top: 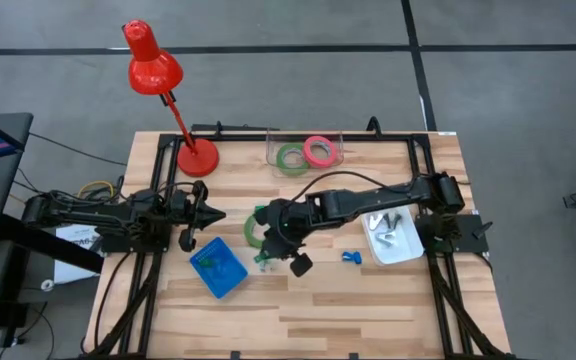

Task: Pick and place Stapler, Stapler remover, tape
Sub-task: Put the bottom green stapler into the blue bin

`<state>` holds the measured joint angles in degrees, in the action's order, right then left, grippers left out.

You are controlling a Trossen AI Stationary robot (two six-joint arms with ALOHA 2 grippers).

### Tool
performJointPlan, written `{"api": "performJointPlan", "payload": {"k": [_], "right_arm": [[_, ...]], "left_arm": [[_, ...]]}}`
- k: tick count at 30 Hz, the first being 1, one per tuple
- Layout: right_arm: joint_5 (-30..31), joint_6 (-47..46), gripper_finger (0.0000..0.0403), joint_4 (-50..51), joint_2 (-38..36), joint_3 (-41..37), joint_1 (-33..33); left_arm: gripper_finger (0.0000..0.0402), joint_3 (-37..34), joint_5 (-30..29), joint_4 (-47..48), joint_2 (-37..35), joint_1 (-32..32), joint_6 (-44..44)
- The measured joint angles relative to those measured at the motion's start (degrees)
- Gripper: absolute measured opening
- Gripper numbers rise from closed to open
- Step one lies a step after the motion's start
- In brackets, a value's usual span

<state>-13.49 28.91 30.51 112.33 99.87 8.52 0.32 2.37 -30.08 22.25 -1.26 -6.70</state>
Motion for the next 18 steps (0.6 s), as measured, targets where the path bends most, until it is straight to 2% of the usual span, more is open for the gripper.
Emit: {"api": "performJointPlan", "payload": {"k": [18], "right_arm": [[0.0, -3.6, 0.0068, -13.8, 2.3, 1.3, 1.3]], "left_arm": [[0.0008, 0.0, 0.0, 0.0, 0.0, 0.0, 0.0]]}}
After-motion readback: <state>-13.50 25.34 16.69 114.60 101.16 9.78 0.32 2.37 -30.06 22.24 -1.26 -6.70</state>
